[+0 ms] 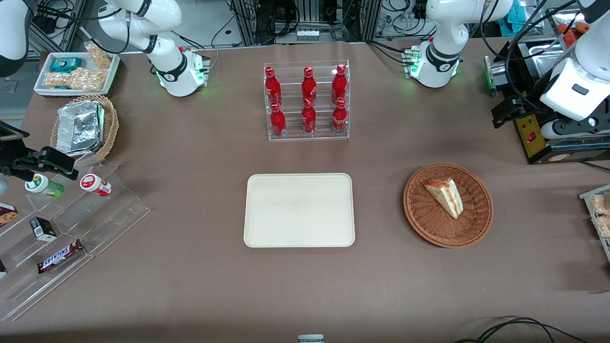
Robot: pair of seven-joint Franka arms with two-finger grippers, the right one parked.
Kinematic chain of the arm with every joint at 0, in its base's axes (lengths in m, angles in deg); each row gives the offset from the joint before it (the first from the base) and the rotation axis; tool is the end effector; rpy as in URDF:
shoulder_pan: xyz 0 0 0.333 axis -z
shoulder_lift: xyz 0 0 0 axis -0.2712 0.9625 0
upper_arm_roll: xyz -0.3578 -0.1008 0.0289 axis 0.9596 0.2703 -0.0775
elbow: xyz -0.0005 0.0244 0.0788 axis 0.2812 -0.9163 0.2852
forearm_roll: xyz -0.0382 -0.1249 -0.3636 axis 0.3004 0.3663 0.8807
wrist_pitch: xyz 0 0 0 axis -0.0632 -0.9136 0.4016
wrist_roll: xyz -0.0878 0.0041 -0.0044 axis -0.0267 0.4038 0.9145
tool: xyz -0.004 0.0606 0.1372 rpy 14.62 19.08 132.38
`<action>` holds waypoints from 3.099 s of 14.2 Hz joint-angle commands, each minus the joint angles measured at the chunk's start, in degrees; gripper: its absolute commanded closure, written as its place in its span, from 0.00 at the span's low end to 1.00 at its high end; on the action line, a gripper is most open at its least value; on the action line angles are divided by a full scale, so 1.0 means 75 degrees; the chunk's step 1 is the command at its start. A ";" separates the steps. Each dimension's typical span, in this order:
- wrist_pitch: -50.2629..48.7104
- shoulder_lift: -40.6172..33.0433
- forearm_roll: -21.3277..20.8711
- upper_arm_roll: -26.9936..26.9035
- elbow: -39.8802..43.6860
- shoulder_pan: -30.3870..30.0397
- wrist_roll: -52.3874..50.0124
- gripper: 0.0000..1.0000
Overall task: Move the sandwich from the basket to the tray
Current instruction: 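Move the left gripper over the wrapped sandwich in the wicker basket, then lower the open left gripper around the sandwich and close it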
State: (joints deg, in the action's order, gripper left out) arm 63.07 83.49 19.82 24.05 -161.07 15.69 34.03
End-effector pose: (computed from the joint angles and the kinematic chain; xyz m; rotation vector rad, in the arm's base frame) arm 0.5120 -0.0646 0.6489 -3.0943 -0.1484 0.1400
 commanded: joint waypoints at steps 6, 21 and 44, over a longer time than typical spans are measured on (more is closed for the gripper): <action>0.0008 0.0145 -0.0097 -0.0065 -0.0300 -0.0005 -0.0044 0.00; 0.5243 0.0990 0.0301 -0.0029 -0.4131 -0.0345 -0.3618 0.00; 0.6500 0.2349 0.0219 -0.0041 -0.4227 0.0088 -0.4298 0.00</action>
State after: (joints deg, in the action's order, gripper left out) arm 111.67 99.95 21.69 23.91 -193.43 16.55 2.63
